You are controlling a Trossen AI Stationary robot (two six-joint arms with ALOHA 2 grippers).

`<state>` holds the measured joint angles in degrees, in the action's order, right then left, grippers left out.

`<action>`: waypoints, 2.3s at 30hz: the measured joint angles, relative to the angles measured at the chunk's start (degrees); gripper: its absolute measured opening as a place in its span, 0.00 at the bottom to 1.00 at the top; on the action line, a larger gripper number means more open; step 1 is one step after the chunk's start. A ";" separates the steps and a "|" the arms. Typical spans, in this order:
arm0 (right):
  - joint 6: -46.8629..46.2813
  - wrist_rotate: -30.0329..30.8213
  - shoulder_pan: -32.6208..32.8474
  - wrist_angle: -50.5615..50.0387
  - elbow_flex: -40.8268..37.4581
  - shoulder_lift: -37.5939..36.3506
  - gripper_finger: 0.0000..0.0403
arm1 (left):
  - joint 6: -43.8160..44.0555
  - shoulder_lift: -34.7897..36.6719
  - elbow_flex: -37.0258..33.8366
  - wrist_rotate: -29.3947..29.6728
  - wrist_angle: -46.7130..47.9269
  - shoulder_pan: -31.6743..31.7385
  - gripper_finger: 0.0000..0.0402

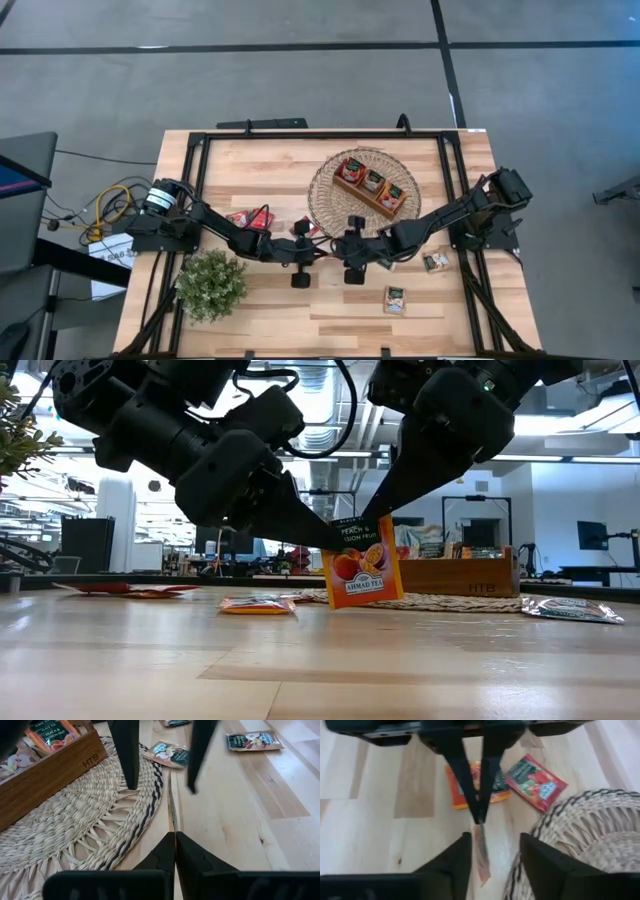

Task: Pick & Place Tea
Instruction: Put the orange tea bag into the right section of the wooden organizer

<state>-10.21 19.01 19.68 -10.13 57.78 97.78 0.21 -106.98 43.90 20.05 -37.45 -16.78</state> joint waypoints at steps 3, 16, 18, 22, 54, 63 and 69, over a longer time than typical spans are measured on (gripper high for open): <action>0.11 -0.61 0.03 0.92 0.02 0.02 0.48 | 0.00 0.00 0.00 -0.02 0.00 0.00 0.00; 1.82 -2.51 0.01 2.93 -0.01 2.88 0.20 | 0.08 0.00 0.00 -0.02 -0.42 0.00 0.00; 3.69 -3.33 -0.02 3.68 0.44 4.69 0.18 | 0.09 0.00 0.00 0.20 -0.39 0.00 0.00; 4.67 -3.66 0.01 3.25 1.51 6.69 0.15 | 0.11 0.00 0.00 0.39 -0.37 -0.08 0.00; -28.33 30.00 -2.62 -7.80 -32.41 -38.00 0.00 | 0.82 2.45 0.02 9.31 11.38 -0.02 0.28; -25.32 25.76 -8.71 -6.11 -36.50 -40.05 0.00 | 0.44 2.43 0.02 9.25 10.32 0.00 0.28; -25.32 24.60 -9.87 -5.49 -36.50 -37.51 0.00 | 0.48 2.40 0.02 9.23 10.34 0.00 0.28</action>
<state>-35.53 43.62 9.80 -15.62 21.28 60.27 0.69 -104.57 43.92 29.28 -27.11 -16.78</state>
